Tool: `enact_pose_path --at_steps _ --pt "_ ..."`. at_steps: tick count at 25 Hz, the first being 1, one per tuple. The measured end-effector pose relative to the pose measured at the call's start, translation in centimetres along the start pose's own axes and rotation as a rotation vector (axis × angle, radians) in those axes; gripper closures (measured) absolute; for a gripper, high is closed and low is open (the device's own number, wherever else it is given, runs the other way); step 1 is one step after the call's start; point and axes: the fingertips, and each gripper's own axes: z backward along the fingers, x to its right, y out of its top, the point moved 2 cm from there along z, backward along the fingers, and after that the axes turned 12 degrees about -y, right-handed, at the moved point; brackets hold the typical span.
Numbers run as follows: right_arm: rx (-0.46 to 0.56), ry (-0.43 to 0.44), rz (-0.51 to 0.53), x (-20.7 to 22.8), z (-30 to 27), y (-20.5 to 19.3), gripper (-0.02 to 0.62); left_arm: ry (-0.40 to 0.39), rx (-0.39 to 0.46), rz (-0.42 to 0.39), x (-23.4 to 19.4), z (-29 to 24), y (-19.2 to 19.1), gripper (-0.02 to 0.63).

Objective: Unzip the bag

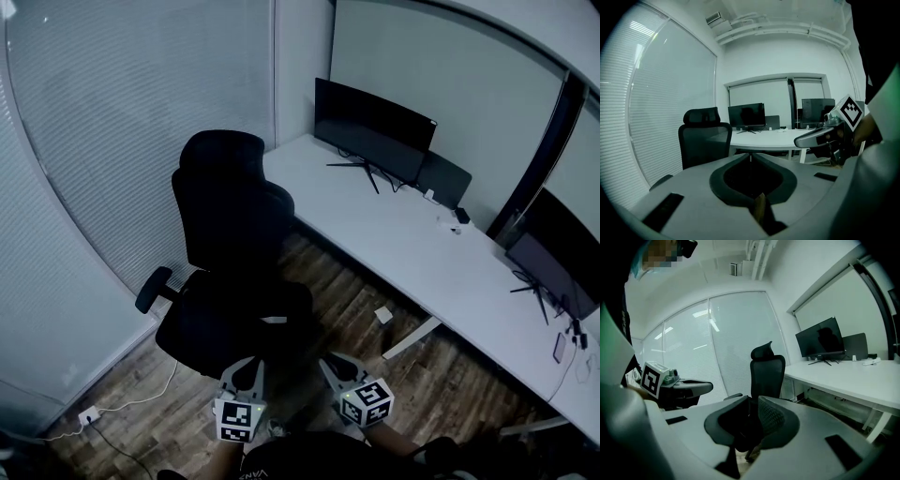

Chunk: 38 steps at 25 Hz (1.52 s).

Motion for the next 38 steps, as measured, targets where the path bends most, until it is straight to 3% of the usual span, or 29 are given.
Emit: enact_pose_path --at_steps 13,20,38 --pt "-0.018 0.089 0.029 2.1 4.3 -1.3 0.548 0.108 -0.014 0.067 6.8 1.5 -1.2 0.586" --pt "-0.012 0.125 0.023 2.4 6.0 -1.9 0.548 0.174 -0.025 0.025 8.9 3.1 -2.0 0.586" --pt "-0.014 0.172 0.106 3.3 10.5 -3.4 0.549 0.223 -0.012 0.057 14.7 4.5 -2.0 0.586"
